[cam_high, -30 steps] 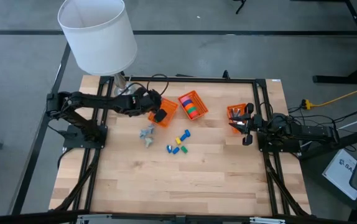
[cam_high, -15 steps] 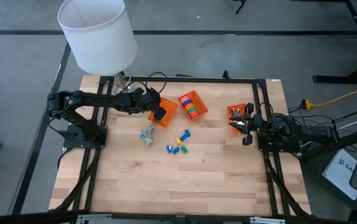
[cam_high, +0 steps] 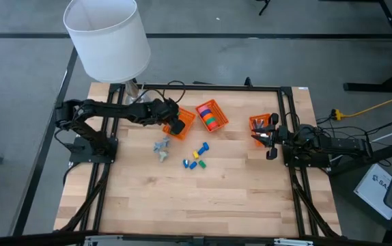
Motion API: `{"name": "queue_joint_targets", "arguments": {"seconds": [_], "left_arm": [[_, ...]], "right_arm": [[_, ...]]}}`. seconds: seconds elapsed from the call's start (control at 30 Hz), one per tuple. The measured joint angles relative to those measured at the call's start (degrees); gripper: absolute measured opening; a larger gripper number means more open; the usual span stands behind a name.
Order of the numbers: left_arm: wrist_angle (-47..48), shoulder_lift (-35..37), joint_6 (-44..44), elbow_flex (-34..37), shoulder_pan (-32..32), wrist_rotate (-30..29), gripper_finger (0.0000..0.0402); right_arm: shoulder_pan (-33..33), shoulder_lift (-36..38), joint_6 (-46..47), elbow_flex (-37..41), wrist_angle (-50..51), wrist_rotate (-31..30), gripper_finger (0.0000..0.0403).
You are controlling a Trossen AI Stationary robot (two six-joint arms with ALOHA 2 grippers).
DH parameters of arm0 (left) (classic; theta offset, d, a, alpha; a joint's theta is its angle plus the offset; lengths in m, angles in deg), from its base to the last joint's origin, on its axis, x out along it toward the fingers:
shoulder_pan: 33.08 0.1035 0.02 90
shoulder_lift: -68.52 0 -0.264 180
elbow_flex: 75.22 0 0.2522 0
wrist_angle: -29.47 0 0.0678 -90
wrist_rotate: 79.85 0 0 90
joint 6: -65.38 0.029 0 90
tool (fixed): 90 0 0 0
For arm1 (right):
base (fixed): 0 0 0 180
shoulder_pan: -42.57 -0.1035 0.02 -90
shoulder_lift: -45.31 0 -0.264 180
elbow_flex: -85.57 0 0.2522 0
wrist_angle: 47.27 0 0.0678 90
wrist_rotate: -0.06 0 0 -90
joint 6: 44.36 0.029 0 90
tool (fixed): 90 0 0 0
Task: Pick and place Stapler, Stapler remover, tape
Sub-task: Put the green stapler into the left orange bin
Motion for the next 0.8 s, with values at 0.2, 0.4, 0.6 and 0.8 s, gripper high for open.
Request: {"name": "queue_joint_targets", "arguments": {"seconds": [0.2, 0.4, 0.6, 0.8], "left_arm": [[-4.9, -4.6, 0.5, 0.0, 0.0, 0.7, 0.0079], [-5.6, -7.2, -1.4, 0.0, 0.0, 1.8, 0.0079], [-5.6, -7.8, -1.5, 0.0, 0.0, 2.6, 0.0088], [-5.8, -7.8, -1.5, 0.0, 0.0, 2.5, 0.0100]], "right_arm": [[0.0, 0.0, 0.0, 0.0, 0.0, 0.0, 0.0108], [0.0, 0.0, 0.0, 0.0, 0.0, 0.0, 0.0108], [0.0, 0.0, 0.0, 0.0, 0.0, 0.0, 0.0108], [0.0, 0.0, 0.0, 0.0, 0.0, 0.0, 0.0108]]}}
